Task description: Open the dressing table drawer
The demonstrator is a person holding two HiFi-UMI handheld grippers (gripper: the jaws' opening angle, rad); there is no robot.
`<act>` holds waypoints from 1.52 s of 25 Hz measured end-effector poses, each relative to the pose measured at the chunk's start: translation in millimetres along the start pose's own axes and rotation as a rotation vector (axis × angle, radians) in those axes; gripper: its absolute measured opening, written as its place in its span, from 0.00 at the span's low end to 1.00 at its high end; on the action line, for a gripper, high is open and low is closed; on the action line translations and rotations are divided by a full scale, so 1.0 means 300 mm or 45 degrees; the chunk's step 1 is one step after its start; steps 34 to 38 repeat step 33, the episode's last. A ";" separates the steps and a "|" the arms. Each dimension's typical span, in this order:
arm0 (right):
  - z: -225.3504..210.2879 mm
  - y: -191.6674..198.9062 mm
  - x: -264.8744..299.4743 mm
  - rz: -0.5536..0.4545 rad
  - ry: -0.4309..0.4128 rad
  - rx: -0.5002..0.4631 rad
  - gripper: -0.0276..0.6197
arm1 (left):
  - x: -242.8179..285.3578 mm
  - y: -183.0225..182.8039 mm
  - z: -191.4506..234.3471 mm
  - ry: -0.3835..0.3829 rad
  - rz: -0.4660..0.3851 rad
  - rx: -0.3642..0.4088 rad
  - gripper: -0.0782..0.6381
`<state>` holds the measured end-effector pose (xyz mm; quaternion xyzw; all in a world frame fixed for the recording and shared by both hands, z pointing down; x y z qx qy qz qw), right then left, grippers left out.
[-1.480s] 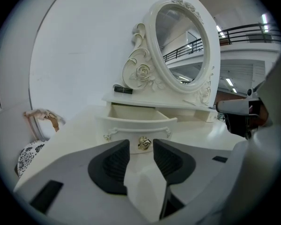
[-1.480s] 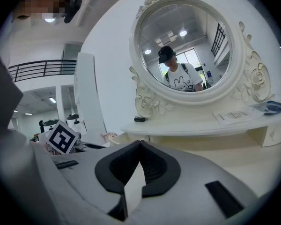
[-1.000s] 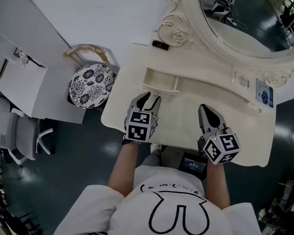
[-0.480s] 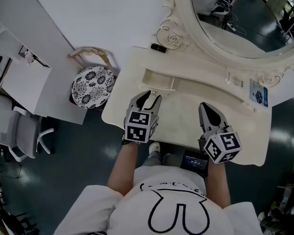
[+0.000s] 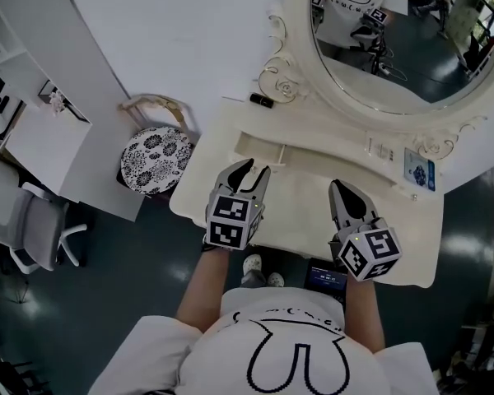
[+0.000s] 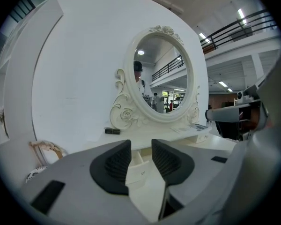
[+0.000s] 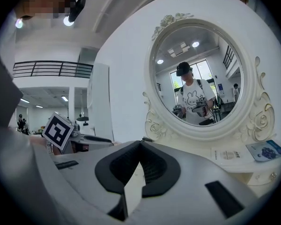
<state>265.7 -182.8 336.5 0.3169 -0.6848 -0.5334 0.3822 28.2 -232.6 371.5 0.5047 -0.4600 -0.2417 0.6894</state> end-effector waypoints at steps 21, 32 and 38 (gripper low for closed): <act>0.032 -0.105 -0.014 -0.126 -0.012 -0.100 0.07 | -0.122 -0.103 -0.032 0.031 -0.255 0.108 0.12; 0.085 -0.104 0.004 -0.108 -0.052 -0.112 0.07 | -0.169 -0.086 -0.002 0.024 -0.255 0.095 0.12; 0.089 -0.103 0.005 -0.106 -0.053 -0.113 0.07 | -0.172 -0.083 0.000 0.026 -0.253 0.094 0.12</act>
Point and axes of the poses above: the fingertips, and each gripper's own axes: x forward along the fingers, z to its left, y out of its underside, the point moved 9 cm from there along -x, backward along the fingers, and after that the axes turned 3 degrees about z, right-handed, at the moved point
